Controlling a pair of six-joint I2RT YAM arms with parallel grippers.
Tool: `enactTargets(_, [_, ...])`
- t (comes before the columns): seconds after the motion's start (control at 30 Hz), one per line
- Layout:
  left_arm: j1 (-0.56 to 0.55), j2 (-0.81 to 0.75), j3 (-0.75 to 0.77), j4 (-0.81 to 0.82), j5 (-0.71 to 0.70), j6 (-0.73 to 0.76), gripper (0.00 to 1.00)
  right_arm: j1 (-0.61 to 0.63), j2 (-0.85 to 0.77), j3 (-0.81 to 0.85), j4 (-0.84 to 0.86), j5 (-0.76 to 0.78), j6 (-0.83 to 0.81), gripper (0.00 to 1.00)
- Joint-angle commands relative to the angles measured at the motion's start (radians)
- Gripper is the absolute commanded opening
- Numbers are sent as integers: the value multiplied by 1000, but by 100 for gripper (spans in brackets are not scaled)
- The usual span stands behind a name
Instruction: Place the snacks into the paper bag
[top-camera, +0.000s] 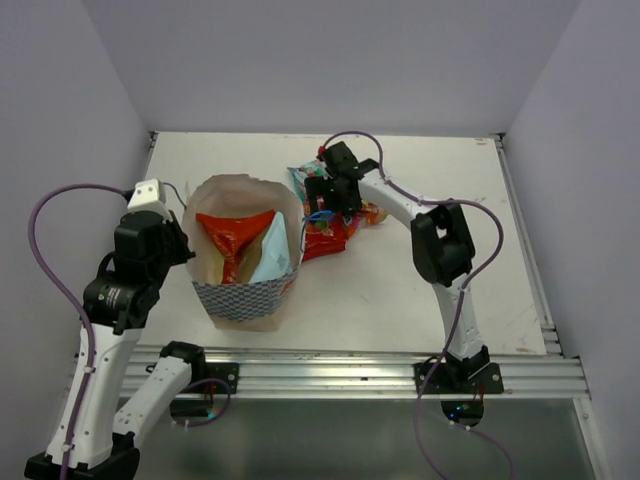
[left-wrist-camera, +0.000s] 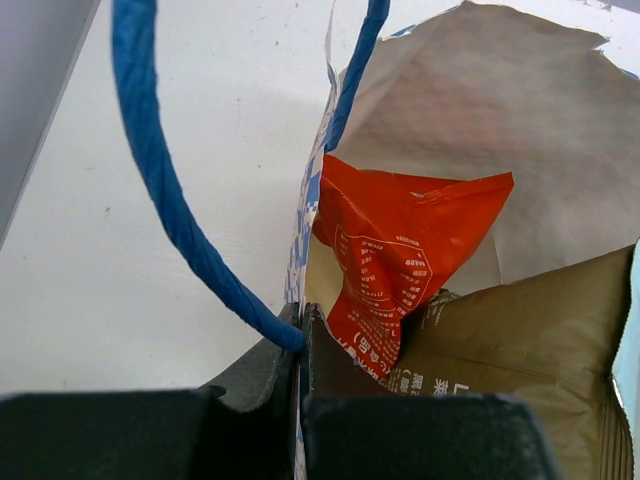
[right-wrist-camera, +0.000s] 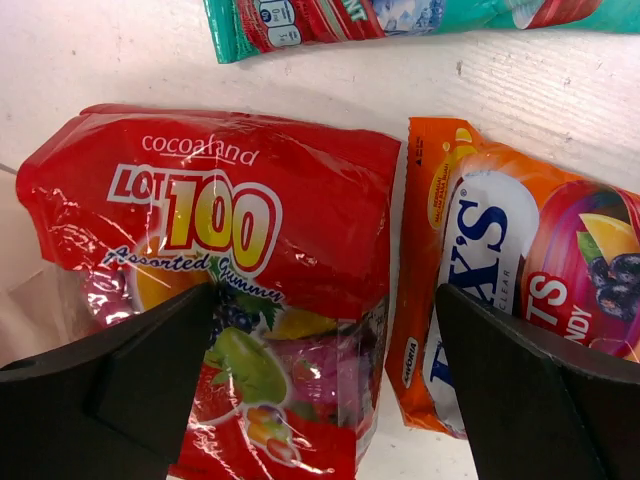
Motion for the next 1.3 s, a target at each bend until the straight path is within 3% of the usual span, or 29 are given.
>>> enactTargets(0.0, [-1, -20, 44, -9, -25, -24, 0, 5, -62, -42, 33, 14, -5, 96])
enactTargets(0.07, [-1, -26, 44, -13, -29, -25, 0, 5, -66, -111, 54, 15, -21, 90])
enactTargets(0.17, [-1, -34, 45, -18, -35, -24, 0, 3, -68, -151, 42, 2, -35, 17])
enactTargets(0.2, [-3, -32, 44, -19, -34, -22, 0, 5, -81, -156, 40, -8, -35, 0])
enactTargets(0.33, [-1, -40, 26, -15, -26, -22, 0, 5, -163, -153, 5, 29, -50, 0])
enactTargets(0.43, [-1, -54, -4, -9, -21, -22, 0, 12, -282, -60, -50, 90, -74, 0])
enactTargets(0.57, [-1, -75, -42, 0, -5, -22, 0, 41, -378, 190, -105, 109, -91, 0])
enactTargets(0.77, [-1, -83, -65, 8, 14, -15, 0, 216, -414, 497, -112, 184, -139, 0])
enactTargets(0.97, [-1, -88, -65, 5, 20, -10, 0, 345, -401, 611, -64, 68, -87, 0])
enactTargets(1.13, [-1, -97, -67, 5, 23, -8, 0, 426, -388, 535, -76, 0, -41, 0])
enactTargets(1.27, [-3, -101, -73, 2, 23, -11, 0, 488, -398, 348, -65, -20, -38, 0])
